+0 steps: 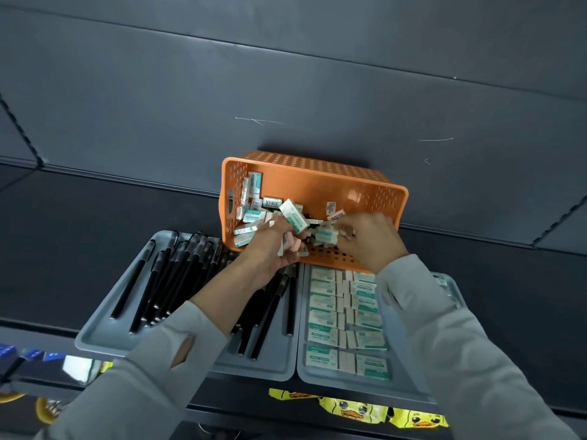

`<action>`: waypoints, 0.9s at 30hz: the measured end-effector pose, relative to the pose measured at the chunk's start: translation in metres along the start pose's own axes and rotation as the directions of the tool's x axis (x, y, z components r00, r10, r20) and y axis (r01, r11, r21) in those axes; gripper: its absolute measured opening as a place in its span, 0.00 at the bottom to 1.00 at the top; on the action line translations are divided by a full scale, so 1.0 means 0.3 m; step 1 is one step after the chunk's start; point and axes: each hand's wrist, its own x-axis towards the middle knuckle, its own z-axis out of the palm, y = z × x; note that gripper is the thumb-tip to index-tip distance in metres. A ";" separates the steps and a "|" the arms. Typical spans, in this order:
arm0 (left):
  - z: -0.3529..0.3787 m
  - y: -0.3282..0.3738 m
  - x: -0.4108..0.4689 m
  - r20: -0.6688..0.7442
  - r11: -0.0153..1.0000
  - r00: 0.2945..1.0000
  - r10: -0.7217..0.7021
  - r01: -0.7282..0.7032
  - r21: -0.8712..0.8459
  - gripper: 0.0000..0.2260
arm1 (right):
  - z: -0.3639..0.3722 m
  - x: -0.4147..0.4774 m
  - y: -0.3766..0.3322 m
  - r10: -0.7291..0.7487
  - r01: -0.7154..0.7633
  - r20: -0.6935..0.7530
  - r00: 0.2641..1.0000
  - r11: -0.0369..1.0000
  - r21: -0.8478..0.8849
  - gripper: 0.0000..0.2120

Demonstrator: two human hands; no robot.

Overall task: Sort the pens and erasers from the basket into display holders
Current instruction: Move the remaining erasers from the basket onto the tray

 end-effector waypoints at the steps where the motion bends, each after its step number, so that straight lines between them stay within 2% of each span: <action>1: 0.005 0.001 0.002 -0.017 1.000 1.000 -0.007 0.007 0.006 0.08 | -0.016 0.004 -0.011 0.056 -0.049 -0.058 0.997 0.993 0.110 0.08; 3: 0.016 0.001 0.011 -0.033 0.999 0.999 -0.024 0.025 0.032 0.07 | -0.043 0.020 -0.042 0.189 -0.136 -0.096 0.977 0.907 0.399 0.07; 5: 0.026 0.002 0.019 -0.015 0.997 0.999 -0.037 0.038 0.060 0.09 | -0.057 0.045 -0.077 0.317 -0.194 -0.042 0.947 0.674 0.713 0.07; 7: 0.031 0.013 0.022 0.050 0.998 0.997 -0.061 0.062 -0.030 0.12 | -0.049 0.063 -0.111 0.370 -0.237 0.056 0.927 0.465 0.853 0.06; 8: 0.032 0.022 0.022 0.099 0.989 0.992 -0.084 0.095 -0.112 0.13 | -0.038 0.070 -0.124 0.349 -0.250 0.092 0.933 0.443 0.861 0.06; 11: 0.033 0.042 0.019 0.194 0.956 0.971 -0.142 0.185 -0.228 0.14 | 0.001 0.075 -0.141 0.216 -0.244 0.150 0.965 0.518 0.820 0.05; 13: 0.033 0.043 0.032 0.149 0.942 0.972 -0.183 0.217 -0.257 0.21 | 0.005 0.078 -0.121 0.182 -0.254 0.187 0.965 0.501 0.827 0.08; 14: 0.030 0.043 0.038 0.103 0.936 0.974 -0.204 0.225 -0.271 0.22 | 0.002 0.083 -0.095 0.189 -0.244 0.163 0.968 0.569 0.785 0.10; 15: 0.025 0.044 0.041 0.062 0.931 0.974 -0.218 0.227 -0.285 0.21 | -0.001 0.090 -0.062 0.184 -0.218 0.122 0.975 0.715 0.664 0.13; 16: 0.019 0.044 0.044 0.019 0.932 0.976 -0.218 0.214 -0.293 0.20 | 0.000 0.096 -0.030 0.150 -0.193 0.128 0.980 0.861 0.470 0.18; 17: 0.013 0.045 0.050 -0.005 0.933 0.977 -0.214 0.203 -0.298 0.18 | 0.006 0.098 -0.007 0.104 -0.156 0.197 0.975 0.951 0.267 0.25; 18: 0.010 0.047 0.054 -0.020 0.935 0.978 -0.208 0.193 -0.297 0.17 | 0.016 0.101 0.006 0.070 -0.104 0.286 0.956 0.989 0.104 0.31; 20: 0.012 0.053 0.053 -0.024 0.933 0.977 -0.211 0.194 -0.304 0.14 | 0.051 0.114 0.015 0.025 -0.003 0.378 0.926 0.998 -0.058 0.36; 22: 0.014 0.059 0.052 -0.032 0.925 0.975 -0.222 0.200 -0.323 0.13 | 0.081 0.126 0.012 -0.010 0.070 0.359 0.933 0.985 -0.155 0.36; 27: 0.015 0.065 0.046 -0.009 0.905 0.972 -0.236 0.217 -0.367 0.12 | 0.097 0.143 0.018 -0.051 0.124 0.295 0.954 0.964 -0.235 0.28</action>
